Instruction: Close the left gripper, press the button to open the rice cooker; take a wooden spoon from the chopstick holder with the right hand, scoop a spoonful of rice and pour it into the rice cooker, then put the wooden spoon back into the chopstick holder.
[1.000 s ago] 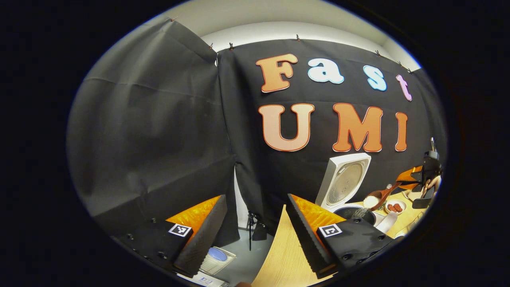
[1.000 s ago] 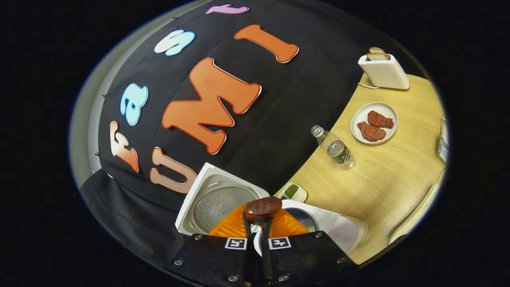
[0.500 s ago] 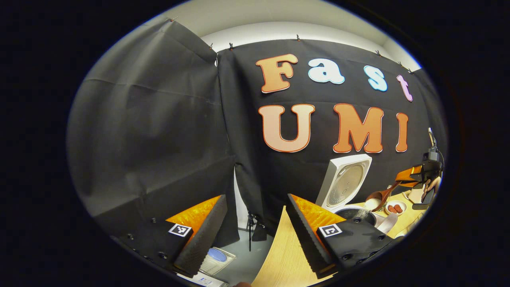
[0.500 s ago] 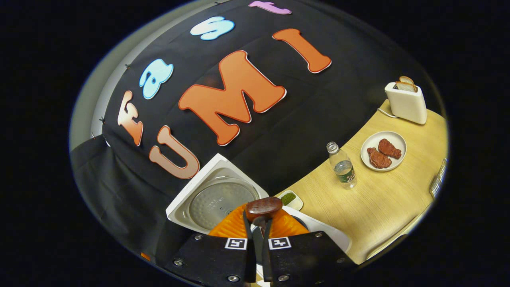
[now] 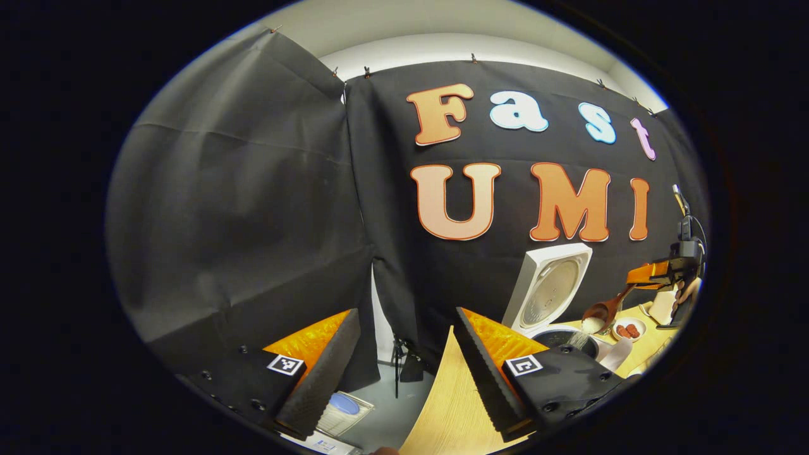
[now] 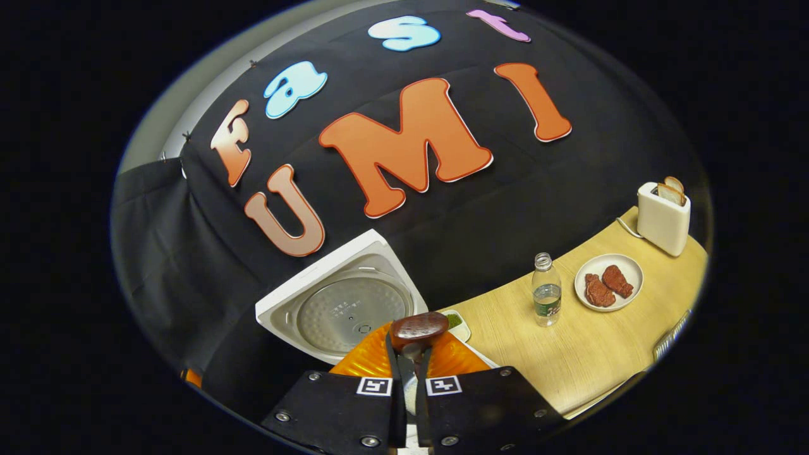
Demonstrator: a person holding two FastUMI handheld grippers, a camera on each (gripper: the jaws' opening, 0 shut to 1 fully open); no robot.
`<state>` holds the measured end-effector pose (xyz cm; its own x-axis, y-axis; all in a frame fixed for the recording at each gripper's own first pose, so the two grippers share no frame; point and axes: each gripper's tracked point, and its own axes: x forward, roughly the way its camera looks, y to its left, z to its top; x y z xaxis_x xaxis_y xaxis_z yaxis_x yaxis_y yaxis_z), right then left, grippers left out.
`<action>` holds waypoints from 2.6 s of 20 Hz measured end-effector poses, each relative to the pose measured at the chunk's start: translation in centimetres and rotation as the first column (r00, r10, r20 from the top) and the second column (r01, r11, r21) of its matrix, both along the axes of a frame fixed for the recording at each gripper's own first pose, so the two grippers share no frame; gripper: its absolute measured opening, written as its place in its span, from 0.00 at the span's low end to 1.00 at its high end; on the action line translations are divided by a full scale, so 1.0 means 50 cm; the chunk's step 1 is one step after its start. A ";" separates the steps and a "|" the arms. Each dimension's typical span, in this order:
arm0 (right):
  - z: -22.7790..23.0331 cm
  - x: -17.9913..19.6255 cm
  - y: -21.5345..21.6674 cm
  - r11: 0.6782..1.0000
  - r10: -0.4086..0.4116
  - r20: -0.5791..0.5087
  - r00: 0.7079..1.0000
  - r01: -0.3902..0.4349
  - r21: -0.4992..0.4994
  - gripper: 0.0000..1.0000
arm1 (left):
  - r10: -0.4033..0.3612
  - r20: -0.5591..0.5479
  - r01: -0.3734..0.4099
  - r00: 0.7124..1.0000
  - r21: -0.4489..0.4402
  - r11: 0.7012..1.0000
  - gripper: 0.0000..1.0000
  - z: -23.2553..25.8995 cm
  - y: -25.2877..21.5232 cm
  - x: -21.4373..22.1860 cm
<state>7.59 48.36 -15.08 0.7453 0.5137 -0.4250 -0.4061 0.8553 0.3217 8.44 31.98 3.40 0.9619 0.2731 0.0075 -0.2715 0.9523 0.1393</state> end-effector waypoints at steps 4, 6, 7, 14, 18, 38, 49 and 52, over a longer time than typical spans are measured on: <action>0.010 -0.012 0.013 0.996 0.051 0.055 0.997 -0.046 -0.078 0.05 | 0.004 0.006 -0.004 1.000 -0.005 1.000 1.00 0.004 0.002 0.004; 0.013 -0.013 0.022 0.990 0.082 0.085 0.993 -0.072 -0.120 0.05 | -0.003 0.005 0.004 1.000 -0.014 1.000 1.00 0.003 -0.002 0.003; 0.017 -0.019 0.032 0.986 0.105 0.099 0.990 -0.091 -0.137 0.05 | -0.005 0.004 0.005 1.000 -0.013 1.000 1.00 0.001 -0.002 0.002; 0.016 -0.048 0.059 0.917 0.264 0.203 0.943 -0.181 -0.355 0.05 | 0.011 0.006 -0.011 1.000 -0.011 1.000 1.00 0.000 0.008 -0.008; 0.014 -0.070 0.073 0.871 0.350 0.238 0.906 -0.222 -0.439 0.05 | 0.013 0.010 -0.013 1.000 -0.013 1.000 1.00 0.002 0.005 -0.017; 0.131 -0.057 -0.360 0.991 0.119 0.086 0.989 -0.113 -0.073 0.05 | 0.009 0.102 -0.005 0.995 -0.037 0.999 1.00 0.067 -0.224 -0.063; 0.106 -0.051 -0.698 0.987 0.008 0.064 0.998 0.003 -0.158 0.05 | -0.012 0.100 0.016 0.995 -0.036 0.999 1.00 0.047 -0.400 -0.077; 0.080 -0.047 -0.769 0.987 -0.028 0.035 0.999 0.033 -0.155 0.06 | -0.010 0.100 0.014 0.995 -0.032 0.999 1.00 0.045 -0.432 -0.083</action>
